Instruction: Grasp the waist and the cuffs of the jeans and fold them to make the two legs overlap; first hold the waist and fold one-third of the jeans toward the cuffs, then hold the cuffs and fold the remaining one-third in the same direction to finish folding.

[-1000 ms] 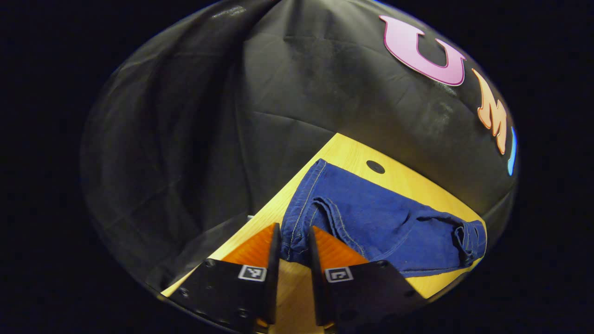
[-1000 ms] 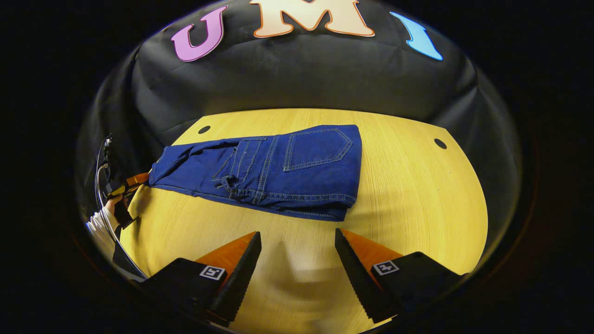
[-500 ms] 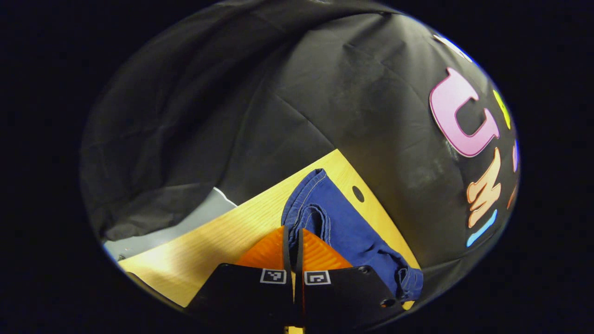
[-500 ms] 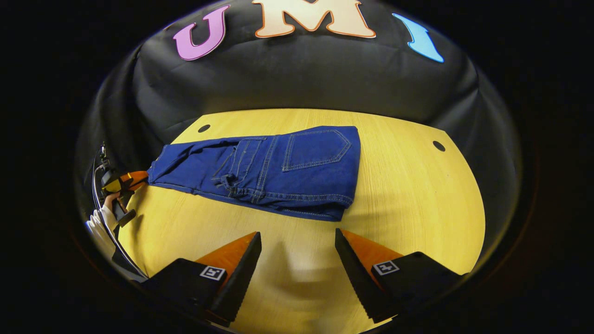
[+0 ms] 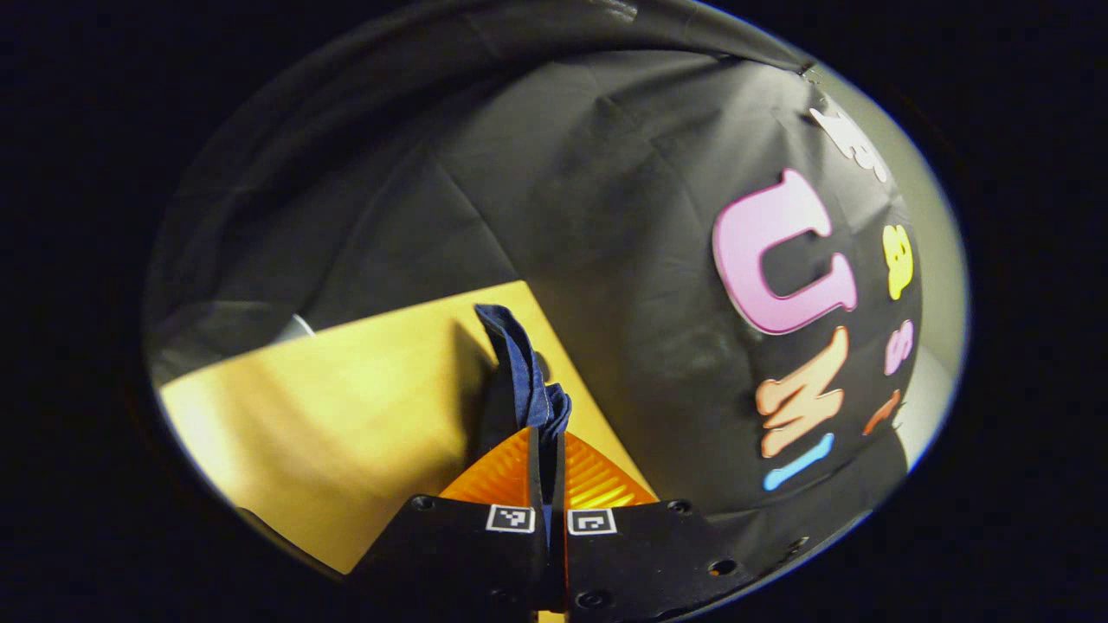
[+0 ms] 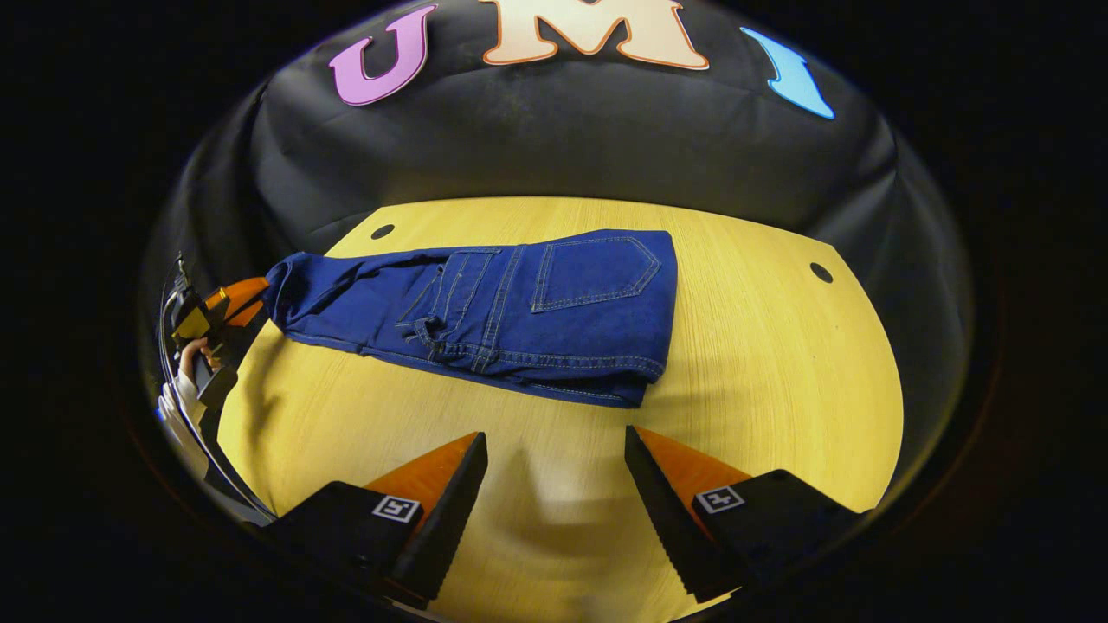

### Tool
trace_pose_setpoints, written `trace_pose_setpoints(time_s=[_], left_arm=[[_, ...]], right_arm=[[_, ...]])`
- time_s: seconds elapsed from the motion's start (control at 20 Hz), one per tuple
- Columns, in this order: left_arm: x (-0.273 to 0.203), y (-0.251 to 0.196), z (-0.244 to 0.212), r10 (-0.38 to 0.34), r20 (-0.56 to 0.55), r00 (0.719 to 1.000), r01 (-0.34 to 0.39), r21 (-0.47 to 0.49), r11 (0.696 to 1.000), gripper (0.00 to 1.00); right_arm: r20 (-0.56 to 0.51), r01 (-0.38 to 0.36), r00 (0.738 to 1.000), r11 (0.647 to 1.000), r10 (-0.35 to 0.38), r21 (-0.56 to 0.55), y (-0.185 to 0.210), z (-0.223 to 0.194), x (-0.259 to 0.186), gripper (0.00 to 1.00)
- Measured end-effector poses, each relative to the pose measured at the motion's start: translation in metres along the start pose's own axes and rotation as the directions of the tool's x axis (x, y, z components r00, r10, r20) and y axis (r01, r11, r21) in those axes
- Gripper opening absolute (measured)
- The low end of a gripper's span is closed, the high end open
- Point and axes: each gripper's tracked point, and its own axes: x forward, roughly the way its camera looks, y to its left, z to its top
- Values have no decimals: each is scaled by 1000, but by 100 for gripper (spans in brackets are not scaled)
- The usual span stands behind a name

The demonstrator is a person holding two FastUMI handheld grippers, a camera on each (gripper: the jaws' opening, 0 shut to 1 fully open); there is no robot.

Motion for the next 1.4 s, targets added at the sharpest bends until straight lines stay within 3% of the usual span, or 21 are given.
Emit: trace_pose_setpoints(time_s=[0.15,0.3,0.4,0.55,0.7,0.8,0.9,1.0,1.15,1.25,1.3,1.35,1.4], left_arm=[[10,-52,-26,-137,-74,988,136,-13,991,0],[15,-104,-61,-281,-157,947,272,-77,959,0],[15,-132,-93,-358,-224,906,338,-123,933,0],[21,-165,-160,-463,-326,824,414,-212,885,0],[28,-195,-239,-505,-443,741,446,-237,863,0],[30,-197,-286,-489,-523,698,443,-222,869,0],[29,-191,-323,-441,-590,676,418,-185,889,0],[32,-187,-346,-380,-629,678,377,-146,915,0],[24,-156,-378,-246,-680,691,326,-11,945,0],[18,-137,-390,-176,-698,694,315,74,946,4],[19,-137,-395,-145,-698,701,310,116,944,6],[19,-140,-395,-135,-697,705,313,135,940,0],[16,-143,-398,-132,-696,706,317,144,937,19]], right_arm=[[0,2,1000,1000,-2,1,-2,1,2,96],[11,-1,1000,1000,1,23,-4,0,-2,96],[20,6,1000,999,-7,49,-11,-2,-7,99],[32,32,999,994,-35,100,-31,-10,-18,99],[31,71,997,983,-77,171,-62,-21,-28,96],[36,104,993,972,-114,209,-84,-29,-37,96],[36,133,989,962,-146,239,-105,-35,-44,100],[39,151,985,954,-166,260,-119,-40,-51,99],[49,156,983,948,-176,278,-134,-42,-58,99],[65,146,983,948,-171,284,-137,-35,-63,95],[72,137,984,948,-164,288,-139,-35,-64,99],[80,125,985,949,-155,290,-139,-35,-64,95],[89,118,985,951,-149,286,-140,-34,-66,99]])
